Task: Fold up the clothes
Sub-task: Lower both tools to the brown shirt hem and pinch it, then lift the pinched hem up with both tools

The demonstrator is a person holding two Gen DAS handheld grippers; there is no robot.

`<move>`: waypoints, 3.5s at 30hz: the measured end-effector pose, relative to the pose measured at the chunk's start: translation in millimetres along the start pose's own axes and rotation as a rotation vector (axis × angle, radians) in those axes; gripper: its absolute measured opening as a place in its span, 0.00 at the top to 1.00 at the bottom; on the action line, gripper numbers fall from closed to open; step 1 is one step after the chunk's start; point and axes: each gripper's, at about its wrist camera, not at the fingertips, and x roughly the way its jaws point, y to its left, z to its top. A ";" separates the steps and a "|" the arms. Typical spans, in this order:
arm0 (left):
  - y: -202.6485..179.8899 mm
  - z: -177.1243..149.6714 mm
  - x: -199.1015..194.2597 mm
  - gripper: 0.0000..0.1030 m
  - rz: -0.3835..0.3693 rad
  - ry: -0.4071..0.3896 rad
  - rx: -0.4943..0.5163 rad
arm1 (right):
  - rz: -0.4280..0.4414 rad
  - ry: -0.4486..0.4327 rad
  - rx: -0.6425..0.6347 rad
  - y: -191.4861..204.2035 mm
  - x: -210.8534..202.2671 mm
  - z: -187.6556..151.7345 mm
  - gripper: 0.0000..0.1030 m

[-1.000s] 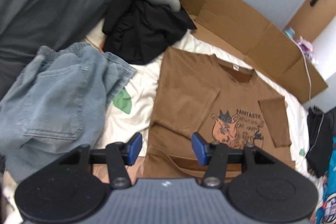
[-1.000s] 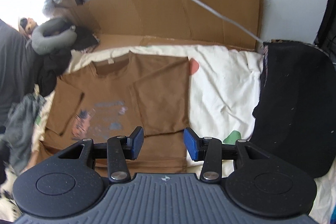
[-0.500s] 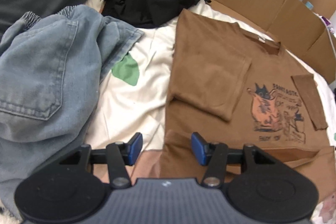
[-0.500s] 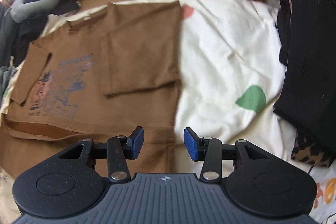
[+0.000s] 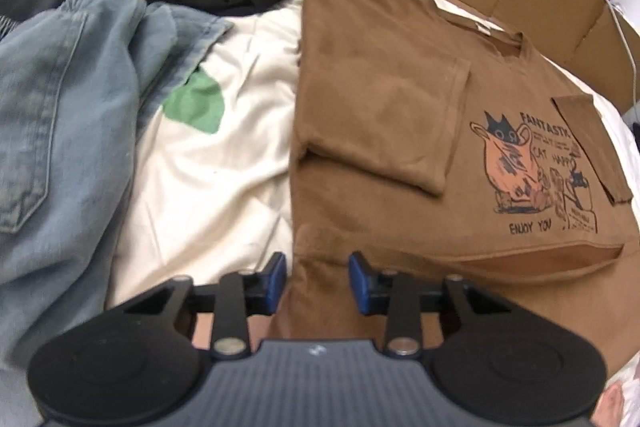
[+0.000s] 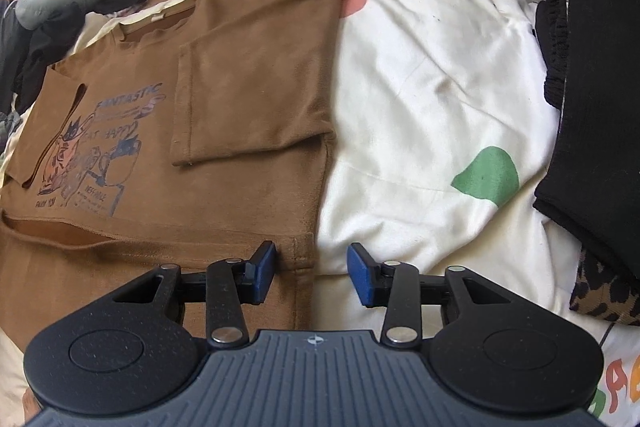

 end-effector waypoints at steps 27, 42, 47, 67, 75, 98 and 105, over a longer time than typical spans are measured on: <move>2.7 7.7 -31.6 0.93 -0.088 -0.115 0.008 | -0.091 -0.020 -0.153 32.7 -9.0 -0.8 0.91; 19.9 1.3 -22.0 0.93 -0.122 -0.112 -0.060 | -0.100 -0.041 -0.071 21.2 -14.8 15.7 0.93; 19.1 -3.2 -4.5 0.83 -0.165 -0.069 -0.039 | -0.083 -0.030 -0.065 19.6 -6.6 14.5 0.92; 5.0 18.3 -51.0 0.96 -0.141 -0.098 -0.006 | -0.097 -0.074 -0.077 34.1 -49.9 19.8 0.93; 3.8 35.7 -85.8 0.96 -0.134 -0.151 -0.024 | -0.084 -0.123 -0.066 35.5 -88.0 39.0 0.93; -9.7 139.2 -188.2 0.96 -0.161 -0.348 -0.024 | -0.089 -0.349 -0.086 70.4 -207.2 139.3 0.94; -9.4 163.8 -187.8 0.96 -0.155 -0.365 -0.008 | -0.094 -0.359 -0.085 74.4 -210.6 159.3 0.94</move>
